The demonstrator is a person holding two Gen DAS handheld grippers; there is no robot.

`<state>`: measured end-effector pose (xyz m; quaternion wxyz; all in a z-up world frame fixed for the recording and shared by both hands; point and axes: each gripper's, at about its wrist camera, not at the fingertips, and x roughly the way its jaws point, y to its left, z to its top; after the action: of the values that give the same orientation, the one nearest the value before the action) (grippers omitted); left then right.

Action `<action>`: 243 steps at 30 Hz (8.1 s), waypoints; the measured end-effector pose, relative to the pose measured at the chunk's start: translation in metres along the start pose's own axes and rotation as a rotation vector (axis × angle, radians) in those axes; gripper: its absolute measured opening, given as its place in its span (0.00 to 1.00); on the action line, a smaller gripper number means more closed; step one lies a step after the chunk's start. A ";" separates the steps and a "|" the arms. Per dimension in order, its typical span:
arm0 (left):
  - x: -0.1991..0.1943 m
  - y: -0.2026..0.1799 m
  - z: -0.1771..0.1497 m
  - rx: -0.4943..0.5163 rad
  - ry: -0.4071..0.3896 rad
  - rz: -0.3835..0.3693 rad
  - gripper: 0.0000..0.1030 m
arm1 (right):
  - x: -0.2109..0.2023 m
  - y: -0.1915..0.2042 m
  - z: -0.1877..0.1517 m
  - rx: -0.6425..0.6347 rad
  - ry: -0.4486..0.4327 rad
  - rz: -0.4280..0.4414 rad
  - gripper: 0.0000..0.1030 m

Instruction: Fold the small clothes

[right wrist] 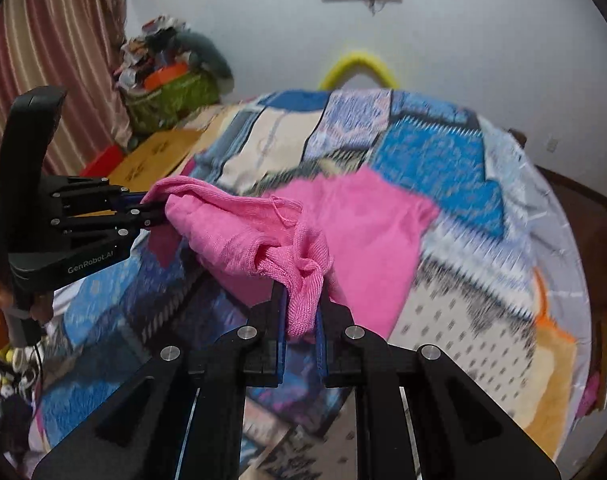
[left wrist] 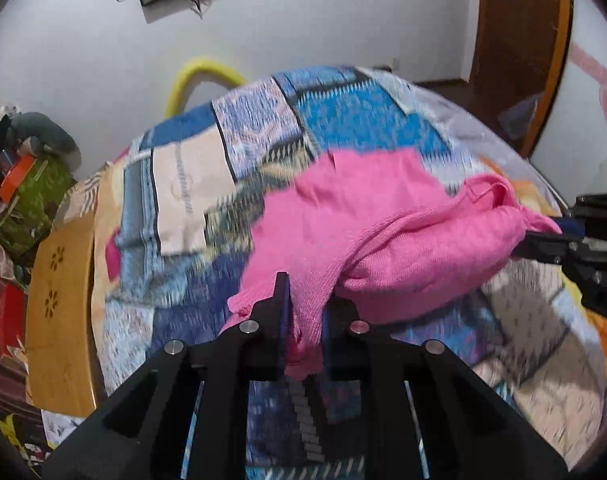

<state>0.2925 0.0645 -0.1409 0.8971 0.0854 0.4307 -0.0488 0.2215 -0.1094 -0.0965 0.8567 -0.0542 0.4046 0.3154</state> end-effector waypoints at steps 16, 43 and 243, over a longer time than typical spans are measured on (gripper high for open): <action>0.127 0.023 0.094 -0.108 0.105 -0.059 0.13 | 0.091 -0.088 0.066 0.122 0.055 -0.071 0.10; 0.175 0.104 0.060 -0.365 0.257 -0.101 0.77 | 0.096 -0.132 0.040 0.288 0.131 -0.082 0.69; -0.308 0.009 -0.151 -0.254 -0.653 0.077 0.99 | -0.205 0.178 -0.051 -0.009 -0.571 -0.116 1.00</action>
<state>-0.0135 0.1071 0.0076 0.9921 -0.0309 0.1204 0.0144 -0.0132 -0.0870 0.0473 0.9523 0.0100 0.1418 0.2699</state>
